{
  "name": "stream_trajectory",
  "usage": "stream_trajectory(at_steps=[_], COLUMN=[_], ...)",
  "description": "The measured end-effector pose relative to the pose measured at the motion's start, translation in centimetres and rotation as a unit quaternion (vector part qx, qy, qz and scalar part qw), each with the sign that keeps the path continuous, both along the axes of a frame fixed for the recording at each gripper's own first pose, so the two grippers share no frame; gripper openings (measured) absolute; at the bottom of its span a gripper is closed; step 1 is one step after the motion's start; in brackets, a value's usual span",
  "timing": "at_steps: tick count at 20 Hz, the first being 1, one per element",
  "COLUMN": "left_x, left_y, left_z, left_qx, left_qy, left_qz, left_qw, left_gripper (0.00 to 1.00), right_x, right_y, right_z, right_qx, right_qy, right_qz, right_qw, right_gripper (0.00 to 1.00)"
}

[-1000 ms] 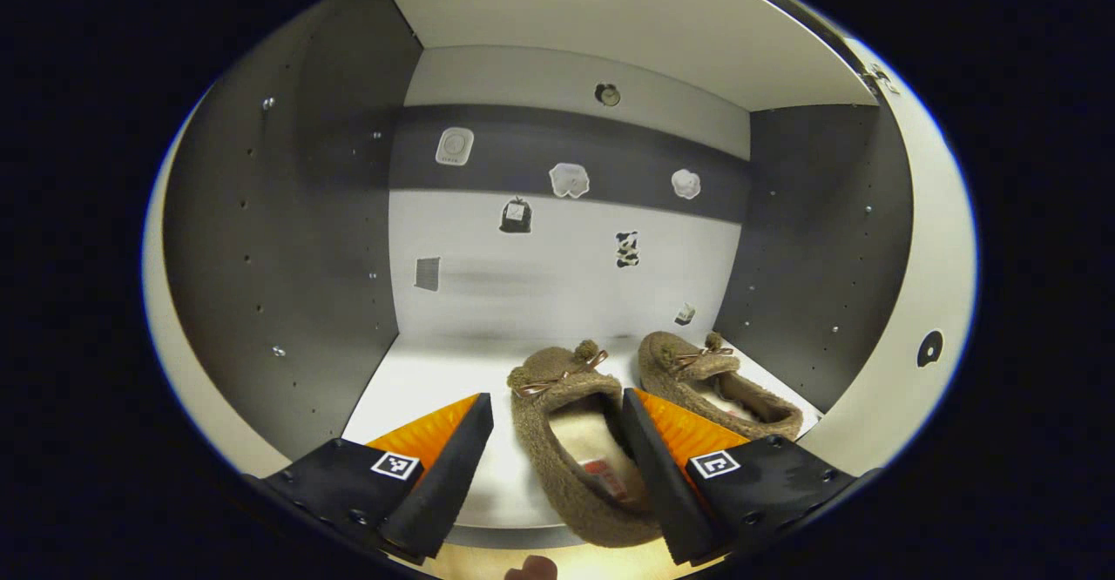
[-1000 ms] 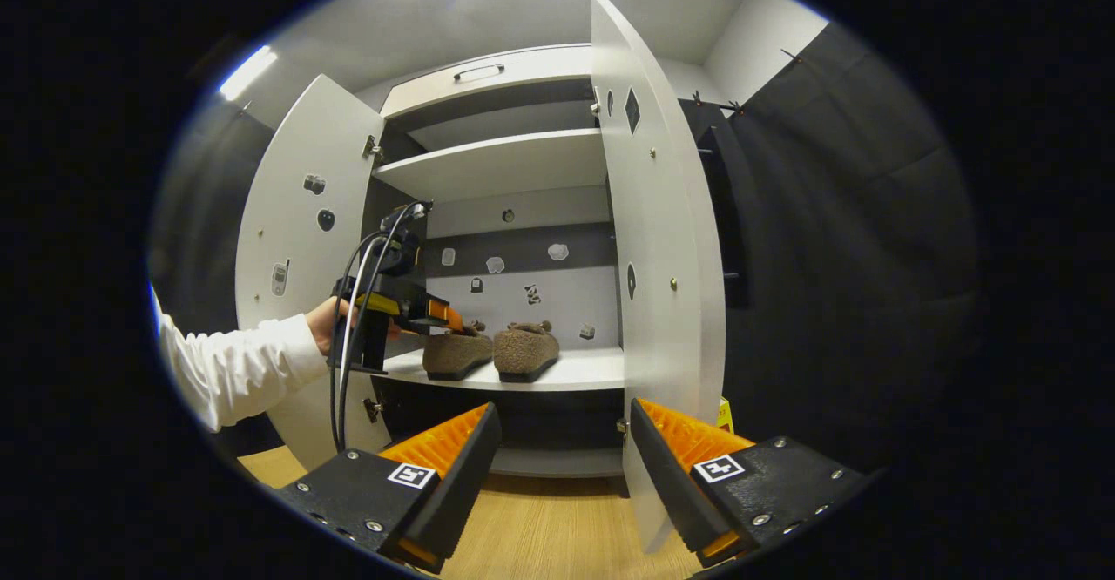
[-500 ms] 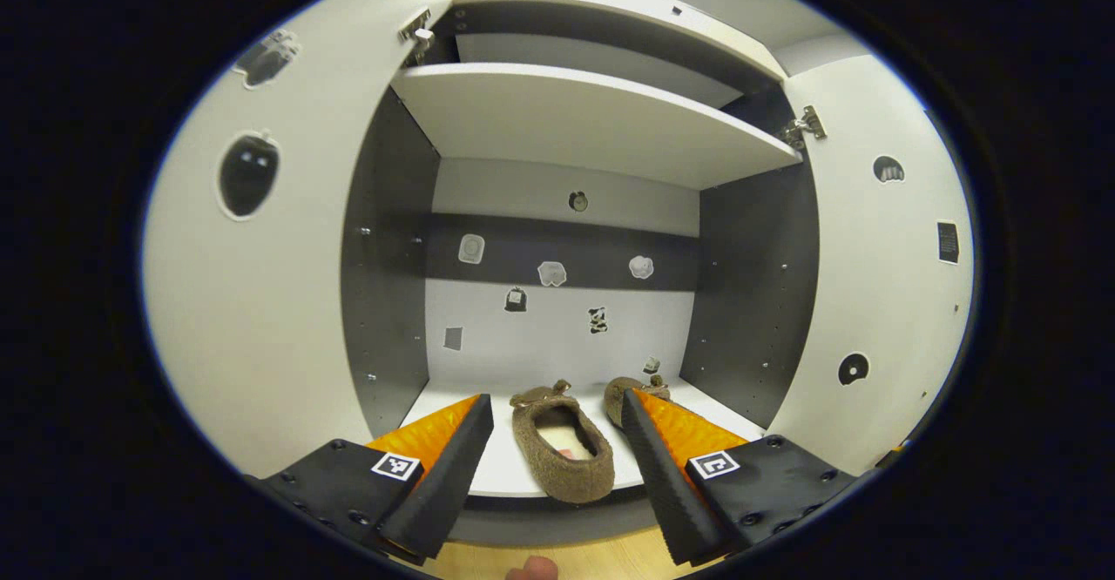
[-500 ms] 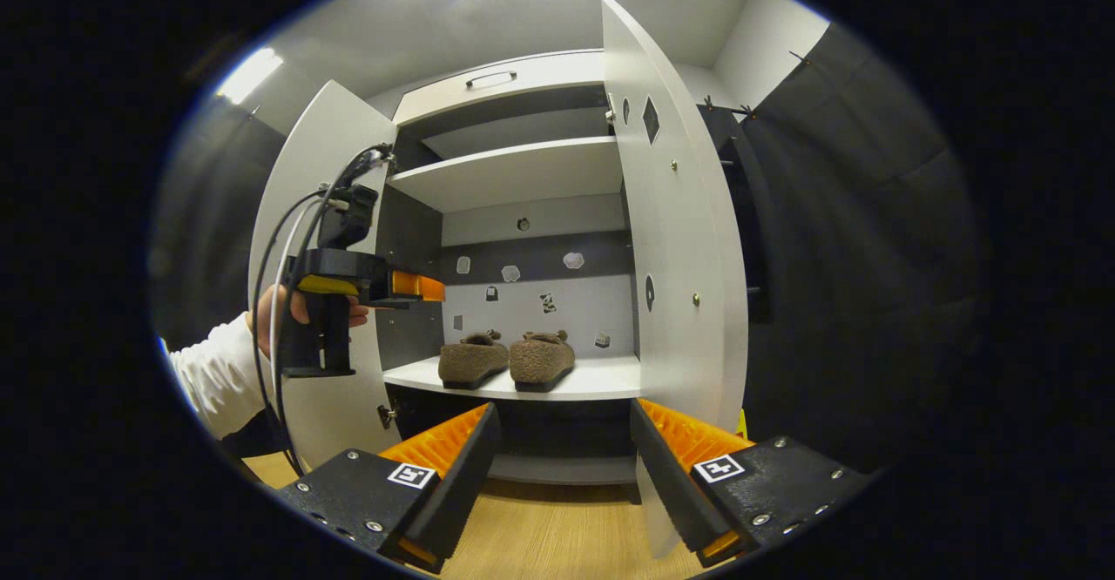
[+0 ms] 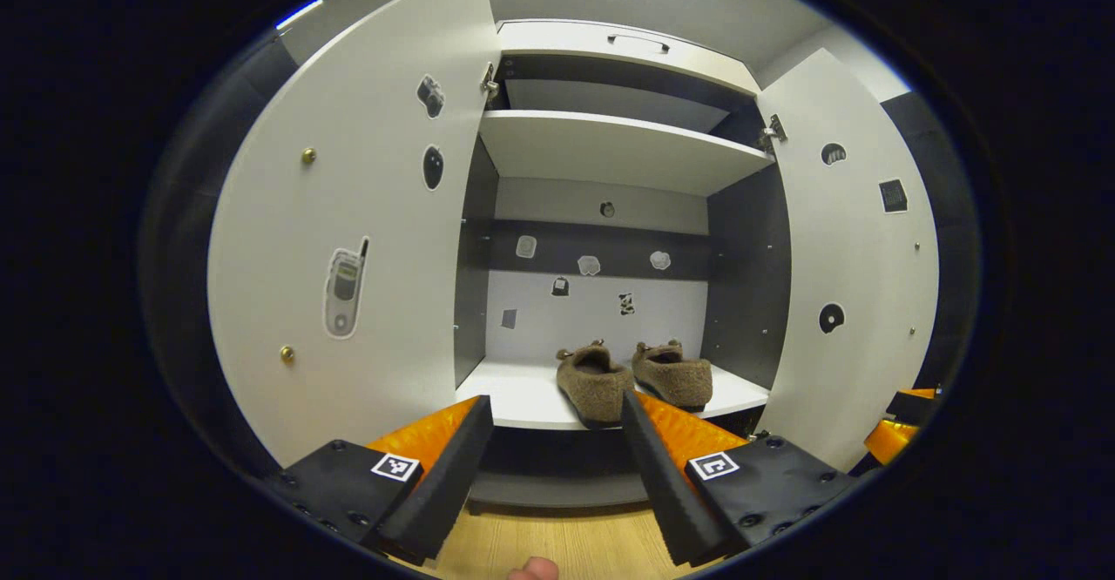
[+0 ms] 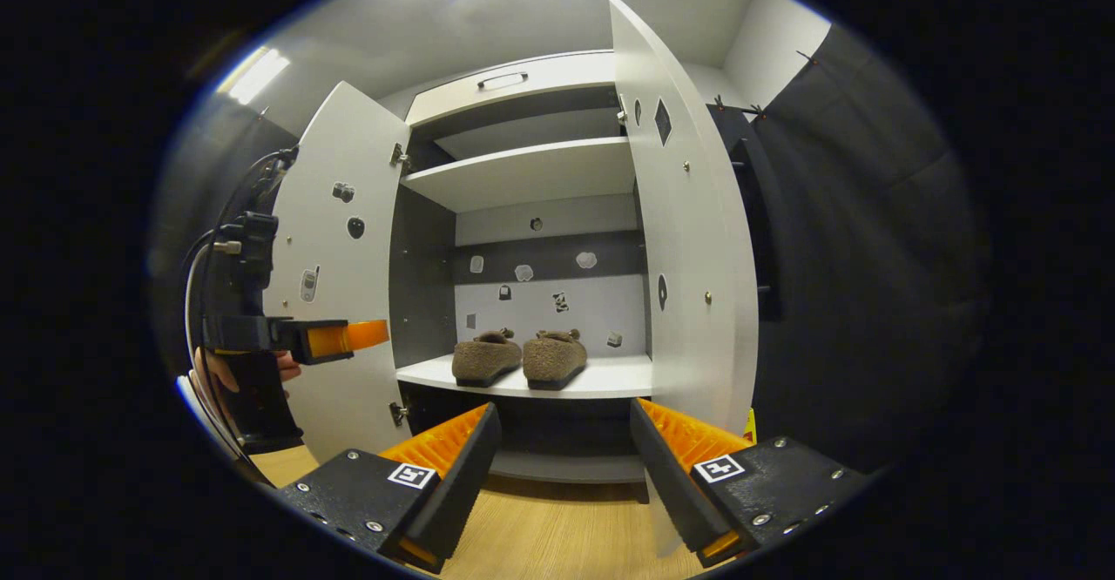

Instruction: Grab one shoe with the right hand and put it into the shoe cabinet, grab the other shoe with the left hand and put it into the shoe cabinet; then close the right door with the right hand and the left door with the left hand.

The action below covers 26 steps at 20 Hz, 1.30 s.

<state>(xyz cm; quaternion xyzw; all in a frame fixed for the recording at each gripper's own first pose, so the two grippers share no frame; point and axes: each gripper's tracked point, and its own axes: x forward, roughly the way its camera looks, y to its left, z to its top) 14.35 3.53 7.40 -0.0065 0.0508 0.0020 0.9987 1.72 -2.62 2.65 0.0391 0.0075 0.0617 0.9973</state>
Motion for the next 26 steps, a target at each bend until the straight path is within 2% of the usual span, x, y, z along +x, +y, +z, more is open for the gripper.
stream_trajectory(at_steps=[4,9,13,14,16,18,19,20,23,26], left_x=[-2.1,-4.5,-6.1,-6.3,-6.9,-7.1,-7.3,-7.4,-7.6,-7.6], left_y=[0.0,-0.7,-1.3,-1.6,-1.9,-1.7,-1.6,-1.5,-1.3,-1.2], left_z=[-1.2,-2.4,-3.8,-3.6,-3.7,-4.4,-4.3,-4.2,-4.2,-4.8], left_qx=[0.003,0.013,-0.008,-0.011,-0.008,0.001,0.003,0.002,0.002,0.001], left_qy=[0.003,0.005,0.016,0.003,-0.01,-0.004,-0.005,-0.006,-0.008,0.0], left_qz=[0.009,0.007,0.01,0.003,-0.006,-0.006,-0.004,-0.003,0.002,0.005], left_qw=[1.0,1.0,1.0,1.0,1.0,1.0,1.0,1.0,1.0,1.0], left_gripper=[0.99,0.96,0.94,0.99,0.96,0.99,0.97,0.99,0.97,0.97], right_x=[-0.4,-1.4,-1.9,-2.0,-2.0,-1.9,-1.5,-1.1,0.9,2.3], right_y=[-0.1,-3.7,-10.9,-12.8,-16.5,-18.8,-19.4,-19.9,-20.5,-19.7], right_z=[0.0,1.7,5.2,6.7,9.2,10.4,11.4,11.8,13.0,13.4], right_qx=[0.004,0.001,0.006,-0.002,-0.027,-0.046,-0.049,-0.051,-0.047,-0.039], right_qy=[0.005,0.0,-0.025,-0.045,-0.069,-0.075,-0.077,-0.073,-0.076,-0.076], right_qz=[0.001,-0.026,-0.09,-0.11,-0.15,-0.182,-0.193,-0.198,-0.201,-0.181], right_qw=[1.0,1.0,0.996,0.993,0.986,0.979,0.977,0.976,0.976,0.98], right_gripper=[0.92,0.92,0.92,0.92,0.92,0.92,0.92,0.92,0.92,0.92])
